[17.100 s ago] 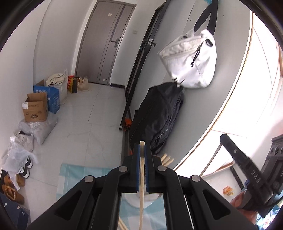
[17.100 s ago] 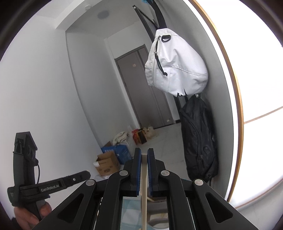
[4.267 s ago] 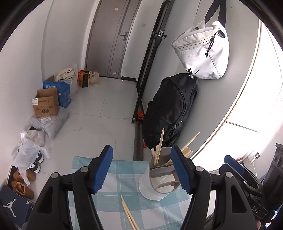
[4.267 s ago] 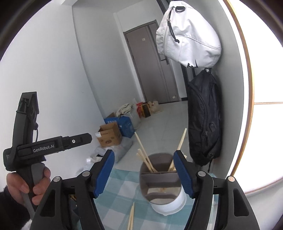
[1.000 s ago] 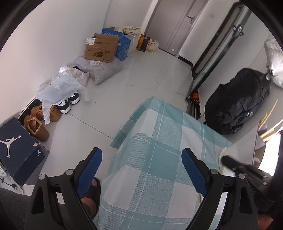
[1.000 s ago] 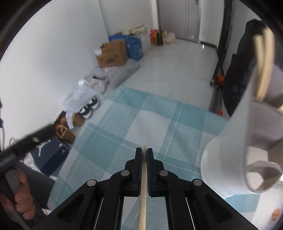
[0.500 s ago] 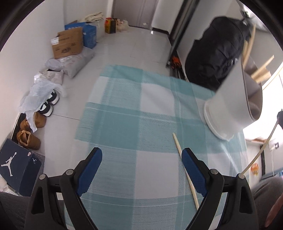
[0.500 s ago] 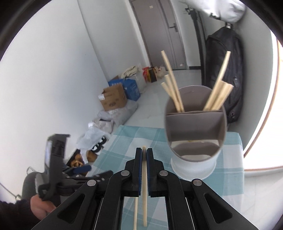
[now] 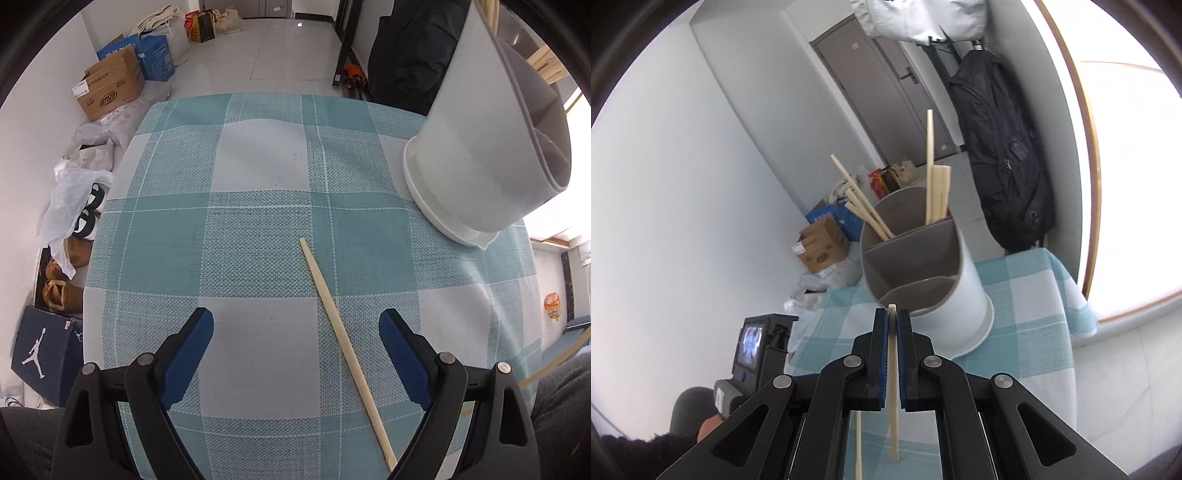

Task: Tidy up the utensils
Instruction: 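Grasp the last chopstick with the left tool while the right tool lifts its chopstick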

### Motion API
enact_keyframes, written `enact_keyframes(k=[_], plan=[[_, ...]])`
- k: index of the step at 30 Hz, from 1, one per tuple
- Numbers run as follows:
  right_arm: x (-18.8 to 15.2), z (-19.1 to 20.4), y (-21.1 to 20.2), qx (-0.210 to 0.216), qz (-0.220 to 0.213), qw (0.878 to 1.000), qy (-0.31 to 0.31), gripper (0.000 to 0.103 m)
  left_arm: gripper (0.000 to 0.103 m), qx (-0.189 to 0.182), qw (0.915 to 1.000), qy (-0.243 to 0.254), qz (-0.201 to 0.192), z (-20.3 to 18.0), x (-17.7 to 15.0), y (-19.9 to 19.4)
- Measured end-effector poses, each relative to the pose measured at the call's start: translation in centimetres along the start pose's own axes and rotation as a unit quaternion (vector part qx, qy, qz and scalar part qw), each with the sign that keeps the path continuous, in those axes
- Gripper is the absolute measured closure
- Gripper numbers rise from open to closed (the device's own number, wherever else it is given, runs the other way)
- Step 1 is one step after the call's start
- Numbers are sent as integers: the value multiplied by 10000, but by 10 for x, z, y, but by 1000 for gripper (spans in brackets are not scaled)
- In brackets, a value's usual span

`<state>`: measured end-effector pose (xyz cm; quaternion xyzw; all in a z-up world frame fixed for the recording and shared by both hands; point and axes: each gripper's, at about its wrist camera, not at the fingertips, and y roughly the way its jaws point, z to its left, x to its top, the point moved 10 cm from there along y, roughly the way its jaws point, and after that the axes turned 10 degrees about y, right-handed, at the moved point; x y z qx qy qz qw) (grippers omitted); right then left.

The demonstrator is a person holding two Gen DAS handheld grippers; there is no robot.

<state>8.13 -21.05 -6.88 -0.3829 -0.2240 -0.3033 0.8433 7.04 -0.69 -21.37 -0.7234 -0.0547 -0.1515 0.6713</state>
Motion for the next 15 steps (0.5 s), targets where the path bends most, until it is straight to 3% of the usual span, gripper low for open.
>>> enact_keyframes(k=[9,14,15], plan=[[4,-13,-14,132,-131,9994,288,99,51,289,9994,158,129,-2,9,9],[6,-18,-17,200,-132,9988,423,99,94,216,9989,400,136,-24,13,9],[6,-19,-18,203,-147,9987,440,99,98,209,9988,419,148,-24,16,9]])
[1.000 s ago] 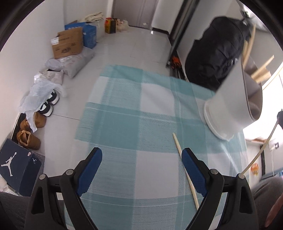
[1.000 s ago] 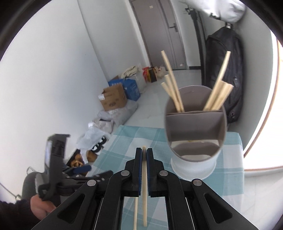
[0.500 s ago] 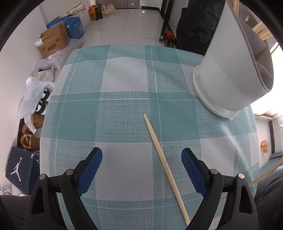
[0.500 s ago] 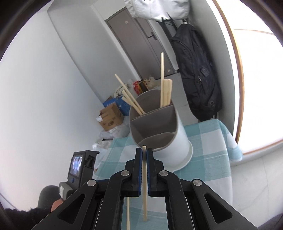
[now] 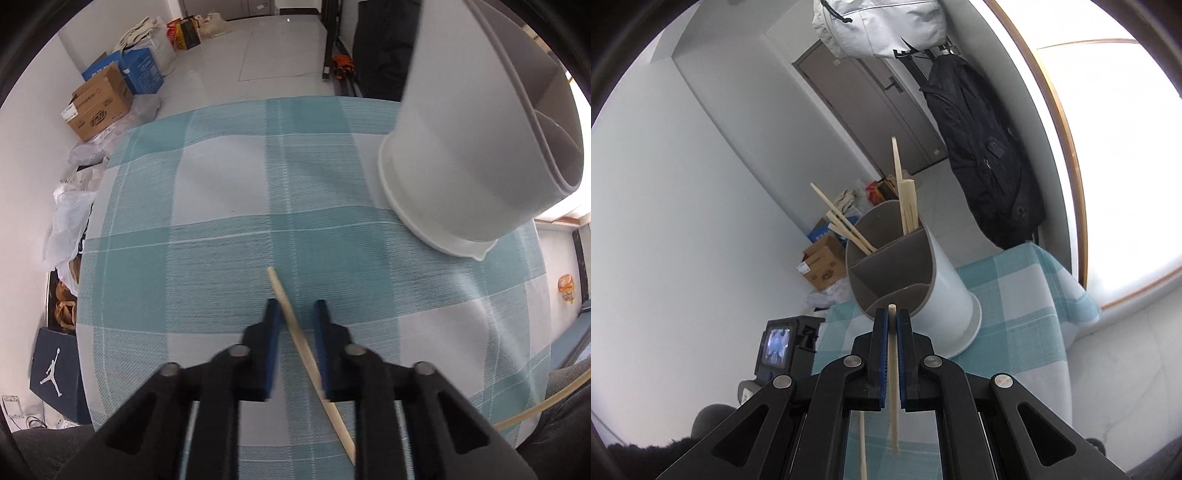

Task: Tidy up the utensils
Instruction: 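Grasp the last chopstick with the left tool while the right tool lifts its chopstick, then carry both held chopsticks upright above the utensil holder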

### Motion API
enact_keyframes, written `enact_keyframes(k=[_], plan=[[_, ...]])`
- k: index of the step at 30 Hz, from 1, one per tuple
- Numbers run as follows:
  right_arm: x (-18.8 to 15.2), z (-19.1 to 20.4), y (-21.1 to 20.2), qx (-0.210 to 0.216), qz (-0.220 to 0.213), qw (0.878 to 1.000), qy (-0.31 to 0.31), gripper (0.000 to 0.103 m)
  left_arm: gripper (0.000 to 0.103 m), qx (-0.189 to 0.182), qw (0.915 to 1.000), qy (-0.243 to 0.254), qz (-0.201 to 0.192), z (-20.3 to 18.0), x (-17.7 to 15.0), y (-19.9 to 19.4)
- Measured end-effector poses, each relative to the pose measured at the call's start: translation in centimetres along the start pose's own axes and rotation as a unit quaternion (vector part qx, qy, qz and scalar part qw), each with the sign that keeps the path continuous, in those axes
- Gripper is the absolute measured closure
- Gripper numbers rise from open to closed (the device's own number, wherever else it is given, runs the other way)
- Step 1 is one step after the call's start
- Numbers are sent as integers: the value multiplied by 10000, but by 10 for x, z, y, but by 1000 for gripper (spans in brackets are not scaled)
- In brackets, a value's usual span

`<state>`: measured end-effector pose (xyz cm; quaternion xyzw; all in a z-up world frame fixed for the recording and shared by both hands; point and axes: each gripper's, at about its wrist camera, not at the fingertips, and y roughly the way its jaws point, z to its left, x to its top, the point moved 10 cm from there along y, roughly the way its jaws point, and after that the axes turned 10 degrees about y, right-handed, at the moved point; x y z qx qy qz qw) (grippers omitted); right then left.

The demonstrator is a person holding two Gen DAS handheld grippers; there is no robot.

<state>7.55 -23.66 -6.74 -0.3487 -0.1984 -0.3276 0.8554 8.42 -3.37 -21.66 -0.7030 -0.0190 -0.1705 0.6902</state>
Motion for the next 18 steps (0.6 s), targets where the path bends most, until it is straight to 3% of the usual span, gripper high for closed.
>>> enact_keyframes(k=[6,12,18], plan=[[1,-1,-7,-25,-77,10000,-2,99,99,-57,9999,-114,98,-4,3,1],[1,-4,-8,-35,-71,10000,17,99,100,-198,9987,-450,-90,0,-2,-5],[-1,-1,-6,-103,-82,9999,-81,99,101,-196,9947,-582,-827,7,3,-38]])
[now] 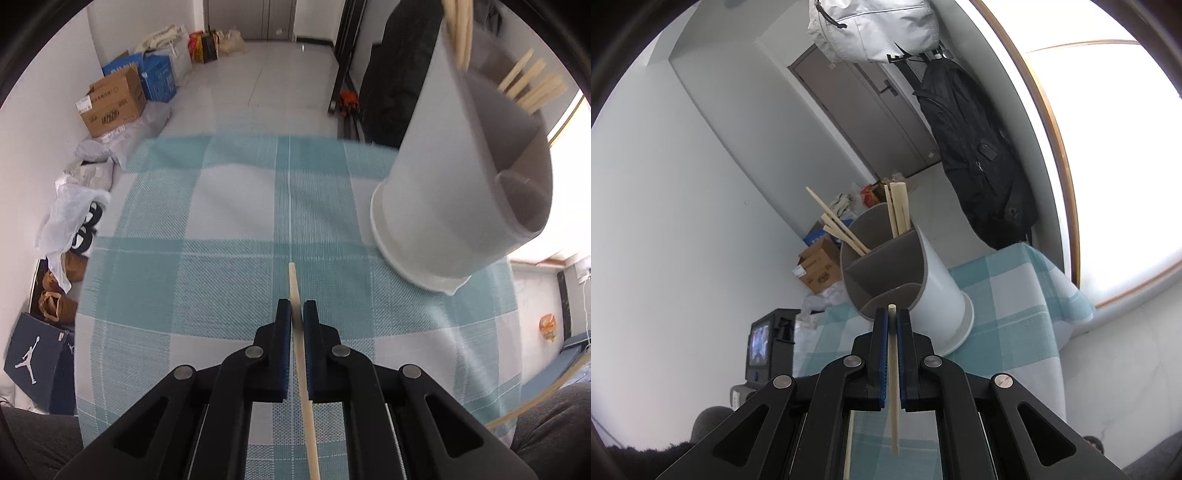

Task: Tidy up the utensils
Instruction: 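Carry both held chopsticks upright above the utensil holder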

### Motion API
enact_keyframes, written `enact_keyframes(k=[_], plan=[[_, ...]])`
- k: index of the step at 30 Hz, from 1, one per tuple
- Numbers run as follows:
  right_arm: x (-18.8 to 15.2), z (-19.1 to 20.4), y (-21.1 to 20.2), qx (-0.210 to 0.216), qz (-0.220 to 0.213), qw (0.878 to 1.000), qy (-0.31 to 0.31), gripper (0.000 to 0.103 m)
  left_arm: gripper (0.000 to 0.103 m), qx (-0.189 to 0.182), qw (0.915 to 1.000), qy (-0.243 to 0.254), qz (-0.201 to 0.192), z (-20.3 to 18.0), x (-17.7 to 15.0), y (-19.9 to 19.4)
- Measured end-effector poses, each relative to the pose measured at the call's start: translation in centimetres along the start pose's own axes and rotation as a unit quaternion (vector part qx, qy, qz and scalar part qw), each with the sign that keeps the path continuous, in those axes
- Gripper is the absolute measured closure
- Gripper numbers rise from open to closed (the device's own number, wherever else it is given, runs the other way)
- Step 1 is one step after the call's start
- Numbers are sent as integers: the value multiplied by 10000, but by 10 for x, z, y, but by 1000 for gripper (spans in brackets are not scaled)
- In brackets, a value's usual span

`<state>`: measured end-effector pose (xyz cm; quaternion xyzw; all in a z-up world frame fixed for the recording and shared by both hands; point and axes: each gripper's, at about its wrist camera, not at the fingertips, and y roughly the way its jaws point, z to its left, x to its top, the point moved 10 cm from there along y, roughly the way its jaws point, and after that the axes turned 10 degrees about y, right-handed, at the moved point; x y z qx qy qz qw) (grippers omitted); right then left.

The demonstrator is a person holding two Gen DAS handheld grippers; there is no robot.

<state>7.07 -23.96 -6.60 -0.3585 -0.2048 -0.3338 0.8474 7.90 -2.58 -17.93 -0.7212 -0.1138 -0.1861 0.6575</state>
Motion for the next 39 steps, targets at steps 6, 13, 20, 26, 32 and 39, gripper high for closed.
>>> enact_keyframes(k=[6,13,20,26,32,39], plan=[[-2,1,2,-44,-19,10000,-61,99,101,-141,9959,-13,-897,-8,16,-46],[-9,11,4,-110,-41,9994,-328,99,101,-270,9889,121,-1454,-6,25,-69],[-15,17,8,-95,15,9993,-370,99,81,-487,9987,93,98,4,-6,11],[-11,15,9,-69,-18,9994,-345,99,64,-318,9983,258,412,-1,0,47],[-7,10,10,-13,19,9999,-135,99,63,80,9952,782,581,-10,8,60],[-6,9,10,13,31,9999,-105,99,101,-67,9960,760,460,-12,14,66]])
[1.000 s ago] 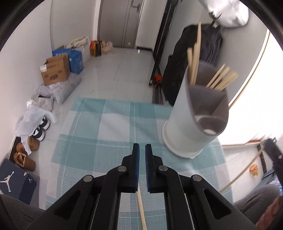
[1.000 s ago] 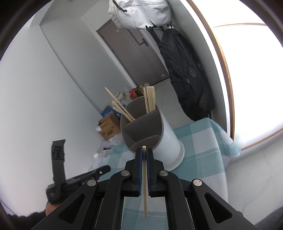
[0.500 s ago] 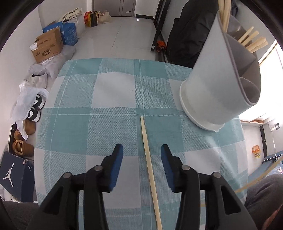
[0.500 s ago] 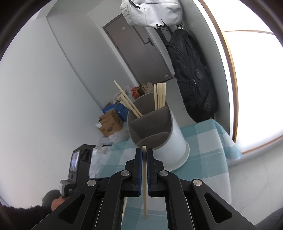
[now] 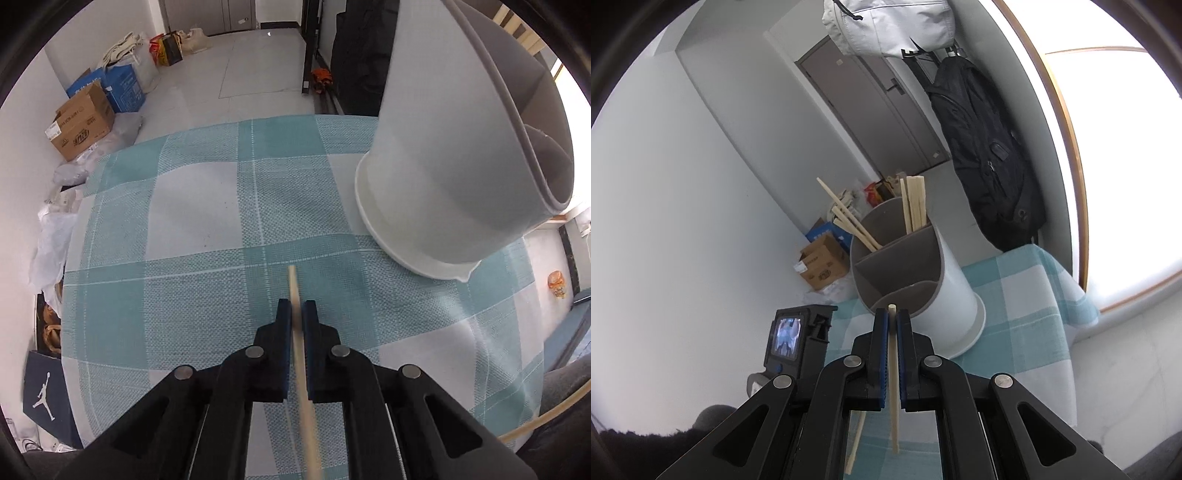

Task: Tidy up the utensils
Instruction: 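Carry both held chopsticks upright above the utensil holder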

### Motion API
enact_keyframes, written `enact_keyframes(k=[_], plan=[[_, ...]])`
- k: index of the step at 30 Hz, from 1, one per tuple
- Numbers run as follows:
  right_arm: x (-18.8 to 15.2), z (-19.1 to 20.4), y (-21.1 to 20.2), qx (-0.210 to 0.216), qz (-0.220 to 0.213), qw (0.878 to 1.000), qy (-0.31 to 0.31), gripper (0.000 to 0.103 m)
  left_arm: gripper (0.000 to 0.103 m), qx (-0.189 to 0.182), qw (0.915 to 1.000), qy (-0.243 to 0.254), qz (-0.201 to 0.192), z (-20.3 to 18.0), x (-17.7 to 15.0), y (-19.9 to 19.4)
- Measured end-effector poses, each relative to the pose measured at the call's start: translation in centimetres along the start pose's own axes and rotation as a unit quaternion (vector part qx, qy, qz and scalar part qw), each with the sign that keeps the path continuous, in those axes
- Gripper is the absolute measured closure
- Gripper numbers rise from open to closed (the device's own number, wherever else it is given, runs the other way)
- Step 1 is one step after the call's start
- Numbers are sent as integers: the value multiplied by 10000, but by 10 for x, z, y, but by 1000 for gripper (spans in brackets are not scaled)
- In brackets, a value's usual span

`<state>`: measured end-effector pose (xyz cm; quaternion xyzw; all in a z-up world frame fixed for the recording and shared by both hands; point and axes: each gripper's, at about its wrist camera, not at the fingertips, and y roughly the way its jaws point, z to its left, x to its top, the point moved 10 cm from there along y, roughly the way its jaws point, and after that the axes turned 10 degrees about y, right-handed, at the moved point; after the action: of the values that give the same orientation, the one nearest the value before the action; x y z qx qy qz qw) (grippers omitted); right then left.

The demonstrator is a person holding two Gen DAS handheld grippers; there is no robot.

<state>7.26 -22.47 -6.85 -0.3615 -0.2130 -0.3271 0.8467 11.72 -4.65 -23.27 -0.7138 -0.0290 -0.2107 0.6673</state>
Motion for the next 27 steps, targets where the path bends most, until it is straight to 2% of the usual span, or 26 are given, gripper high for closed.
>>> enact_keyframes(k=[3,6,11,16,20,27], plan=[[0,1,-1,-25,-12,10000,-18,99,101,-28,9998,-55,-172,4,2,-5],[0,0,-2,-61,-30,10000,-30,99,101,-104,9982,-319,-500,8,9,-23],[-2,2,-4,-104,-82,9999,-87,99,101,-177,9886,-496,-1411,8,18,-78],[-6,10,-3,-107,-109,9995,-280,99,101,-210,9795,-373,-1971,-2,20,-117],[-10,22,-4,-96,-148,9985,-513,99,101,-262,9739,-270,-2236,-12,19,-134],[-9,38,-6,-107,-230,9970,-726,99,101,-406,9698,-138,-2400,-17,17,-148]])
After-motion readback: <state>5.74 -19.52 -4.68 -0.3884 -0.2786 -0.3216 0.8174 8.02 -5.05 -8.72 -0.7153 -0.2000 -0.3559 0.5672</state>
